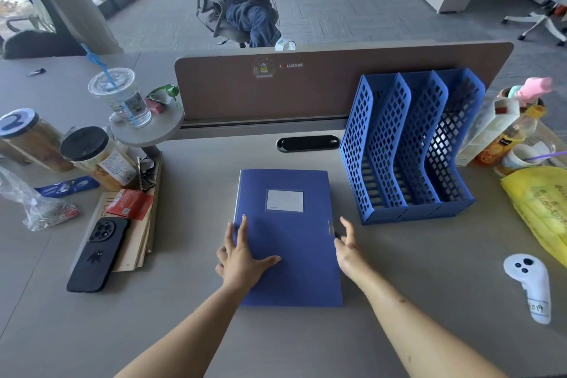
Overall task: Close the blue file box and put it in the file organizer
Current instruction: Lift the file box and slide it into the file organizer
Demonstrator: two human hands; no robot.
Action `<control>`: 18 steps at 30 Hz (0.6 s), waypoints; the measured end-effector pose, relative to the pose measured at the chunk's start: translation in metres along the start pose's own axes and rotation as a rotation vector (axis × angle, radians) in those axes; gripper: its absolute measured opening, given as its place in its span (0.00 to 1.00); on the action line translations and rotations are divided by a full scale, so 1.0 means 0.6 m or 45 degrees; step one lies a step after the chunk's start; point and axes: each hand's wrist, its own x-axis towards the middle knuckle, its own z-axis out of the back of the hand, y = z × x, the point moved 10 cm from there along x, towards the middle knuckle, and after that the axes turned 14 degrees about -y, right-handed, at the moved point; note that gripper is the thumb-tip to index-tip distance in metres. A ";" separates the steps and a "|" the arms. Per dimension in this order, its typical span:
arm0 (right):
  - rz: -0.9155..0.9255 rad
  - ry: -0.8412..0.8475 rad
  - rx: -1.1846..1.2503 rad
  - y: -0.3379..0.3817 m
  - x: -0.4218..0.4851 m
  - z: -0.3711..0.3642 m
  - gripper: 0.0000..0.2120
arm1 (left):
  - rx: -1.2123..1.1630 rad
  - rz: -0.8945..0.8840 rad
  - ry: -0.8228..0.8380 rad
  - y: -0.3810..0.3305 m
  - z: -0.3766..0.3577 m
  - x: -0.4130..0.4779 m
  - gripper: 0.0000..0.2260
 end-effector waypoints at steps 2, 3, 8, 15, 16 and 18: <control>-0.066 0.086 -0.095 0.022 -0.023 -0.002 0.25 | -0.121 0.068 -0.019 0.013 0.011 0.011 0.51; -0.071 0.106 -0.200 0.026 -0.026 -0.001 0.26 | -0.169 0.090 -0.010 0.016 0.014 0.016 0.51; -0.087 0.152 -0.321 0.043 -0.035 -0.009 0.28 | -0.353 0.089 0.054 0.022 0.015 0.034 0.45; -0.053 0.125 -0.256 0.051 -0.056 -0.023 0.25 | -0.288 0.036 0.048 0.021 0.021 0.028 0.42; -0.049 0.130 -0.234 0.053 -0.063 -0.022 0.24 | -0.298 0.030 0.045 0.022 0.022 0.028 0.42; -0.020 0.136 -0.198 0.063 -0.075 -0.015 0.22 | -0.330 0.013 0.038 0.021 0.030 0.027 0.43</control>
